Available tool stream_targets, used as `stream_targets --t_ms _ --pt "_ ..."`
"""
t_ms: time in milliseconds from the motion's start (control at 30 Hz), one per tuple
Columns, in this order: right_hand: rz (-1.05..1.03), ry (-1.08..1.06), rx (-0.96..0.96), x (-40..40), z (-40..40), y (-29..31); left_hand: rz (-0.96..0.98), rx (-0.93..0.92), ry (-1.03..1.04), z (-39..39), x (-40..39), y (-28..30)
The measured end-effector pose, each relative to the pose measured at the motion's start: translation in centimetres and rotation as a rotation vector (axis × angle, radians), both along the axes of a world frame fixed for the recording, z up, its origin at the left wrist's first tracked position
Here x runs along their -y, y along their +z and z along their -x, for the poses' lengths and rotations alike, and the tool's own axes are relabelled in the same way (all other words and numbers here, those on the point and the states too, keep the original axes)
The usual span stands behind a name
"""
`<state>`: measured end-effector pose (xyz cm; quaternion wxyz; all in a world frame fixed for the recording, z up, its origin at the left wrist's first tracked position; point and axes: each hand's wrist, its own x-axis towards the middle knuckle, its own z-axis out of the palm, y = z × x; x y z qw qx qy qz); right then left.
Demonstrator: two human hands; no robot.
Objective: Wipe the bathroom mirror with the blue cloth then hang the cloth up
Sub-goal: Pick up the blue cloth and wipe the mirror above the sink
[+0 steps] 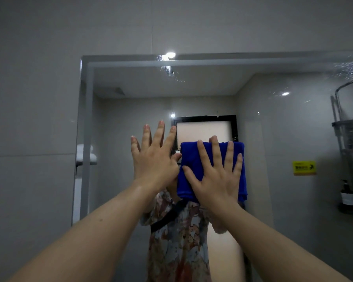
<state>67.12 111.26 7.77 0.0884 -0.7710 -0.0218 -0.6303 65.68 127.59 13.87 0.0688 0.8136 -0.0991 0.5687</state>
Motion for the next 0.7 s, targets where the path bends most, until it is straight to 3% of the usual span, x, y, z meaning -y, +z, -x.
stream_targets --t_ms 567,700 --pt "0.034 -0.002 -0.022 -0.5 0.4 10.0 -0.019 0.006 0.019 0.1 -0.2 0.2" --pt "0.045 -0.010 -0.007 -0.4 0.3 13.0 0.015 0.195 -0.041 0.5 -0.5 1.5"
